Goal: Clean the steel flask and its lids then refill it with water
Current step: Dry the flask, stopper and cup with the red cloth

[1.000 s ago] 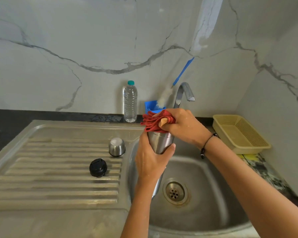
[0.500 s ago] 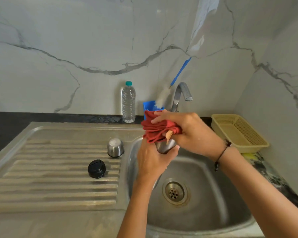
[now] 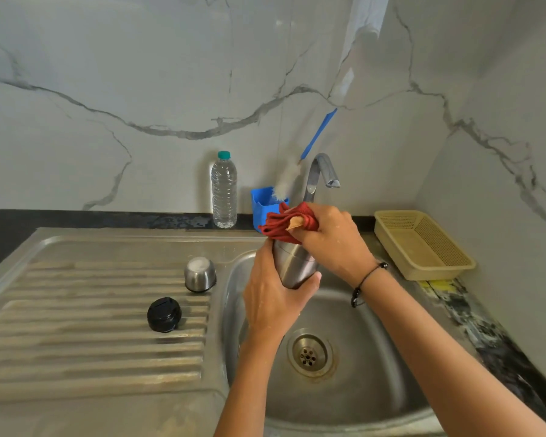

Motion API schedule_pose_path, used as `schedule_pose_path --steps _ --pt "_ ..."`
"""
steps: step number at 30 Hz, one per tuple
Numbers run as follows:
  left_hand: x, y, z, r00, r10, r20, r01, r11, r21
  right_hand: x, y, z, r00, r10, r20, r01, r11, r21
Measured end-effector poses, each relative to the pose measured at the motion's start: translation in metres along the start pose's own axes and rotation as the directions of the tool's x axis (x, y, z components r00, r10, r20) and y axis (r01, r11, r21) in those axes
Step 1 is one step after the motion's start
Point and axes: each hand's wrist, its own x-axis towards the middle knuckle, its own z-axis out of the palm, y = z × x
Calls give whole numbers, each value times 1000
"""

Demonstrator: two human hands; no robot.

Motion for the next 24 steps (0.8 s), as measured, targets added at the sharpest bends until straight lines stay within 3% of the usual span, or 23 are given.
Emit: schedule_pose_path --steps 4,7,10,14,19,24 --pt "-1 0 0 1000 -19 0 19 1000 -15 0 20 -2 989 149 14 -149 963 224" --pt "4 -1 -4 997 -75 -25 71 991 -114 -3 33 -4 969 245 -5 -204 817 539" --pt "10 0 -14 997 -77 -14 73 983 -166 -16 28 -4 994 15 -108 44 850 524" --pt "9 -2 -32 995 -38 -88 24 988 -154 -24 13 3 958 -269 -104 288 887 361" --pt "-1 -5 -65 979 -65 -194 35 987 -156 -22 -3 22 973 -187 -137 231 830 507" --pt "-16 -12 -110 930 -86 -357 46 992 -121 -31 -23 59 983 -174 -58 166 701 694"
